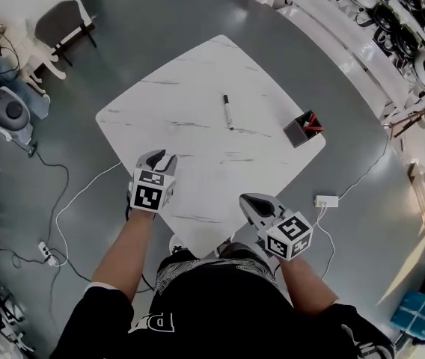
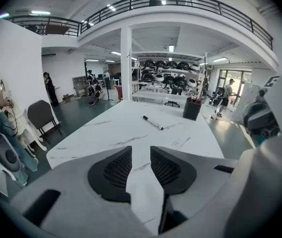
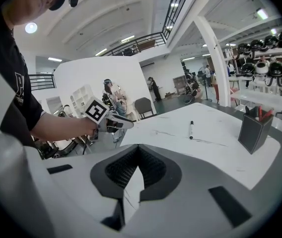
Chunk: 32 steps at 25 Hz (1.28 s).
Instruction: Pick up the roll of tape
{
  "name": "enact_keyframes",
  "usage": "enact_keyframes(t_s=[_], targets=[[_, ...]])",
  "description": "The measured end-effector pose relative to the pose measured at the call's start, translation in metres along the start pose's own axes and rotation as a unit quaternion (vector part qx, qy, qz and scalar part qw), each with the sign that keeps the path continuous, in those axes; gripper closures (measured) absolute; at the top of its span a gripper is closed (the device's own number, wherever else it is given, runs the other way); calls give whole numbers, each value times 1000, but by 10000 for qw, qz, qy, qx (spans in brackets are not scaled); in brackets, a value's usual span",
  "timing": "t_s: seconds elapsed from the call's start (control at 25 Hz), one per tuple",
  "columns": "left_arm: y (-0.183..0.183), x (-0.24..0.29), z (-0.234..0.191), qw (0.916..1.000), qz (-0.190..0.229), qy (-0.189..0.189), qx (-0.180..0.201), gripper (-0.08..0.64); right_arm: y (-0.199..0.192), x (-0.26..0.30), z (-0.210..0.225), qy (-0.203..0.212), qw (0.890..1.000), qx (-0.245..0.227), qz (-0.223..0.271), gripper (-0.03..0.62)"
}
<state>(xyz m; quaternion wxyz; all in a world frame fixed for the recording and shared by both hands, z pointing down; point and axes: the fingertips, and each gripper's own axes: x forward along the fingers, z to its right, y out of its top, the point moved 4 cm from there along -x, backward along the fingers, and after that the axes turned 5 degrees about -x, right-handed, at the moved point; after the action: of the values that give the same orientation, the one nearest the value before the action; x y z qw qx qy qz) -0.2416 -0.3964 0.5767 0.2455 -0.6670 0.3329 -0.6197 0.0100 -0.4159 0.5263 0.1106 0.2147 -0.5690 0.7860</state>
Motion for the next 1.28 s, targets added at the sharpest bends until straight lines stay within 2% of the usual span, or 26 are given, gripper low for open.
enact_keyframes(t_s=[0.36, 0.56, 0.68, 0.96, 1.28], targets=[[1, 84, -42, 9986, -370, 342, -172, 437, -19, -7, 22, -64, 9992, 282, -288, 588], [-2, 121, -58, 9963, -672, 512, -149, 399, -35, -14, 33, -234, 9977, 482, -422, 588], [-6, 138, -66, 9952, -808, 509, -232, 365, -43, -18, 38, -352, 9964, 592, -491, 588], [-20, 161, -81, 9932, -925, 480, -515, 359, -57, -26, 41, -501, 9946, 678, -609, 588], [-17, 170, -77, 9949, -845, 210, -508, 336, -62, -29, 38, -636, 9931, 685, -711, 588]])
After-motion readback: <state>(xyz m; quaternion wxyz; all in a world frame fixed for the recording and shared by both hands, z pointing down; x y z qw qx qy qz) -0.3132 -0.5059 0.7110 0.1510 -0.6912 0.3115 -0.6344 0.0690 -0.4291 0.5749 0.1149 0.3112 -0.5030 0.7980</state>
